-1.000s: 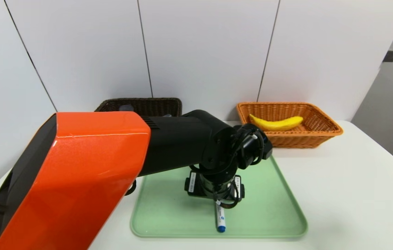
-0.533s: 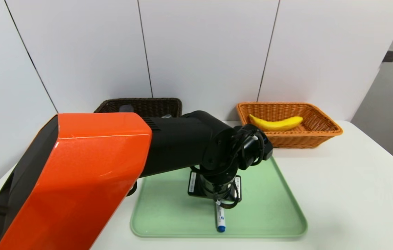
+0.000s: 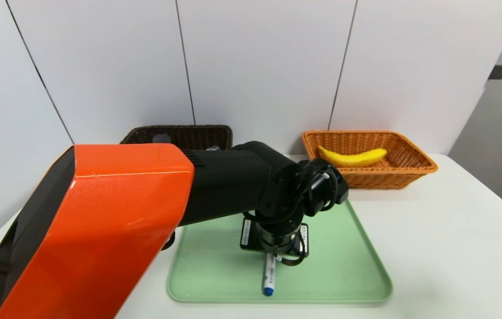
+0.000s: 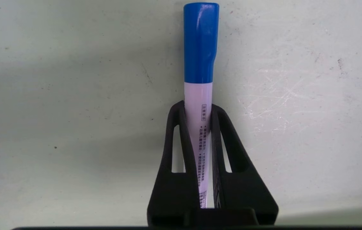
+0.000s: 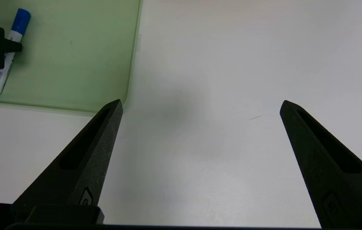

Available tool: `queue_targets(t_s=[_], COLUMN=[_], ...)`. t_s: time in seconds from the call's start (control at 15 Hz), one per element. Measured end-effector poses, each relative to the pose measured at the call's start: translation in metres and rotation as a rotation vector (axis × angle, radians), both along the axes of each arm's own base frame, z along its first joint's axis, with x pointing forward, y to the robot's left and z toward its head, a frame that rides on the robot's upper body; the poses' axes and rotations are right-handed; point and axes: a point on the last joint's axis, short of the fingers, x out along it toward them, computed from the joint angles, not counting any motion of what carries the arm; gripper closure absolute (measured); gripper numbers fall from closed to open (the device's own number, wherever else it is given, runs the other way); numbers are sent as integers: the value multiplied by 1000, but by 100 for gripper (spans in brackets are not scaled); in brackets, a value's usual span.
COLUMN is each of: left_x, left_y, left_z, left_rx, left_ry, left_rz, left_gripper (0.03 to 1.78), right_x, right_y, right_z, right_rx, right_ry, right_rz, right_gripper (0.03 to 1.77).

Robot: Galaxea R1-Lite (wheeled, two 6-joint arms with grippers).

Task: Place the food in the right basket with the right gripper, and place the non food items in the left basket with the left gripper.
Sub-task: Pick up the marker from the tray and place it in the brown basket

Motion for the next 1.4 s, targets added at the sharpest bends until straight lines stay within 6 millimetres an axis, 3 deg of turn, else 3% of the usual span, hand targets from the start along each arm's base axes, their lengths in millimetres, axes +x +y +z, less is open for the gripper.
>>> queue_targets(t_s=[0.4, 0.67, 0.87, 1.13, 1.4], left_x=[-2, -6, -10, -7, 26], left_y=[5, 12, 21, 60, 118], left_z=[15, 39, 71, 132, 176], left_rx=[-17, -68, -132, -191, -248], left_ry=[-27, -83, -170, -373, -607], left_rz=[-12, -29, -80, -156, -46], left_gripper=[164, 164, 164, 164, 164], right_x=[-2, -3, -4, -7, -7], right_y=[-1, -1, -1, -2, -2], right_z=[1, 0, -1, 0, -2], right_rx=[1, 0, 0, 2, 4], right_ry=[-6, -5, -4, -10, -7], right_rz=[1, 1, 1, -1, -3], right_gripper=[10, 10, 10, 10, 10])
